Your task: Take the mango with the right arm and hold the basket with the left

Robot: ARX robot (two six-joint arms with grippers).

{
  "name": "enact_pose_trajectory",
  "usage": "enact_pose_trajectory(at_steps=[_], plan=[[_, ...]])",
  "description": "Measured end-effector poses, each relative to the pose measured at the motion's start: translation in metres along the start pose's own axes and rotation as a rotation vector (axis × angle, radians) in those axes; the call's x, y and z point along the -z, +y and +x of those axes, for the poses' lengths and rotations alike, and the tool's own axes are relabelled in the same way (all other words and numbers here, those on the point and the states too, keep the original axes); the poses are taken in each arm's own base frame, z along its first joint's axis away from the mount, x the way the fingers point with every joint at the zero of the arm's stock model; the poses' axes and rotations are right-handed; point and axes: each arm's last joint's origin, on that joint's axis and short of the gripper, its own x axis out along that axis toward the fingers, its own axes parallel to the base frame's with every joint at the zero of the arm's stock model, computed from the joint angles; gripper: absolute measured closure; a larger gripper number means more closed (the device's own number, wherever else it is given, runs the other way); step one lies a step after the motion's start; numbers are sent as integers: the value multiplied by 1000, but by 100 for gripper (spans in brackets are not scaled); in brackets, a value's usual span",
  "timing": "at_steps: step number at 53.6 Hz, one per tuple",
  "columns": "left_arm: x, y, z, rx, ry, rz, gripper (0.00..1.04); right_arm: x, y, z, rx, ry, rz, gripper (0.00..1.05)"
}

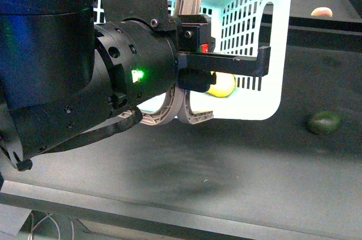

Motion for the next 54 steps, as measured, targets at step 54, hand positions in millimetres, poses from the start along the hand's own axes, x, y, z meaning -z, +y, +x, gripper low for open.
enact_pose_trajectory(at_steps=[54], plan=[[-27,137,91,-732,-228,-726,100,0,0,0,0,-1,0,8]])
